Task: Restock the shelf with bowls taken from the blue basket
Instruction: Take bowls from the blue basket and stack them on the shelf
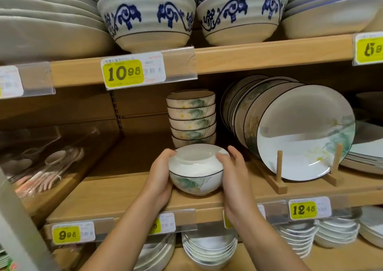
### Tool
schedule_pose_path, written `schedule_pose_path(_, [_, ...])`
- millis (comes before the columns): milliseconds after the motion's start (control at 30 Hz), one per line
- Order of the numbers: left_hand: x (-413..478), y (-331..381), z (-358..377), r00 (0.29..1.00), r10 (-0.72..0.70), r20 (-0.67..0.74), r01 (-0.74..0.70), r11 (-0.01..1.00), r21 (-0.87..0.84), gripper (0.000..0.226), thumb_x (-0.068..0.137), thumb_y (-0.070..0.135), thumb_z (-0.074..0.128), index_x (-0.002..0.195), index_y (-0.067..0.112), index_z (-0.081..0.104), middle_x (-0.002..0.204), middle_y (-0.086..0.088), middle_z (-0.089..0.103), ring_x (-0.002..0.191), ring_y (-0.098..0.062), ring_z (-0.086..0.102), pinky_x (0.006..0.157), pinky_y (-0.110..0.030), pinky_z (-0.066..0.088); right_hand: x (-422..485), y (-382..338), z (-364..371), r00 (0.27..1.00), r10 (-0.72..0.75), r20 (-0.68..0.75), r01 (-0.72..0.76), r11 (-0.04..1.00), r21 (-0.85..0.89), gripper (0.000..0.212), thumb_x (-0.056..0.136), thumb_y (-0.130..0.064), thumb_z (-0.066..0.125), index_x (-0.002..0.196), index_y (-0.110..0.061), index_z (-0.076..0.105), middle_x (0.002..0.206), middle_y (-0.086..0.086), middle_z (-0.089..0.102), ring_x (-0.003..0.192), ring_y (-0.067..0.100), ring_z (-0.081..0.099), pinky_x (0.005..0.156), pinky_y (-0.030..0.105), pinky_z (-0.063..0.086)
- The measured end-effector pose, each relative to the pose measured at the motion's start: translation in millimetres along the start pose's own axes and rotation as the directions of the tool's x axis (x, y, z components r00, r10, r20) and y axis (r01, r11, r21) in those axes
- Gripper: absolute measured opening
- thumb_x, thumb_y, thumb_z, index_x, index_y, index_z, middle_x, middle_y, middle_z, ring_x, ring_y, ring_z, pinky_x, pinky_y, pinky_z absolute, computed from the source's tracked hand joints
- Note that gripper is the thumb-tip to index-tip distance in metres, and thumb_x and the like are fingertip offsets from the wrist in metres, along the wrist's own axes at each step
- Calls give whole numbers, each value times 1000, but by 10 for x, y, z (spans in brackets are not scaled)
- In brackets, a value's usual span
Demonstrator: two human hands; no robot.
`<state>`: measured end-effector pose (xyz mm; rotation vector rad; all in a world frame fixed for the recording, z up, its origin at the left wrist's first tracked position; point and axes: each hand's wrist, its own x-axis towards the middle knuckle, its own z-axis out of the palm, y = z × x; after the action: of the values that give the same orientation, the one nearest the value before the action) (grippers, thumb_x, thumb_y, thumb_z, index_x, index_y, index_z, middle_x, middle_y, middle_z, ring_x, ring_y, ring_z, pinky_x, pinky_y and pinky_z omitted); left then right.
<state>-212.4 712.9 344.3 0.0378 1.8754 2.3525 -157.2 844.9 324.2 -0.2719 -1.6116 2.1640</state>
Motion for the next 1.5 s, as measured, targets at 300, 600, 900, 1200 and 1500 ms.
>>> schedule_pose_path(300, [-70,-171,-27,995,84,-53,-87,995,-51,30,90,21,47,117,13,55,114,-16,68,106,-31,65,93,-51,53,224,-41,6,989,103,104,-117,983,140,37,75,0,47,99,-21,67,97,5,73,94,22,68,70,30,55])
schedule_pose_path(600, [-49,-109,-106,999,31,5,-31,994,-108,31,91,19,44,115,10,62,103,-12,75,103,-28,68,93,-46,53,372,-75,0,960,230,161,-253,958,138,37,73,-1,50,106,0,66,104,19,72,102,33,66,91,44,53])
schedule_pose_path(900, [-75,-214,9,985,168,-26,-168,986,16,45,94,48,45,129,21,51,121,-7,65,113,-22,62,101,-46,48,250,23,58,999,-24,33,24,999,-21,53,79,-38,60,130,-31,50,115,-10,59,105,7,58,72,23,47])
schedule_pose_path(1200, [-30,-268,15,956,264,-130,-263,964,30,38,97,55,42,119,26,53,108,3,68,98,-5,65,75,-21,50,319,90,85,999,-41,2,41,999,30,24,83,-30,53,97,-20,70,93,-2,73,92,15,68,72,28,51])
schedule_pose_path(1500, [-75,-243,4,979,193,-60,-200,967,-155,39,100,39,42,128,14,52,122,-11,66,115,-20,62,101,-40,49,306,167,70,998,-67,-11,67,997,27,56,72,-45,53,122,-21,58,109,2,67,102,16,63,74,28,48])
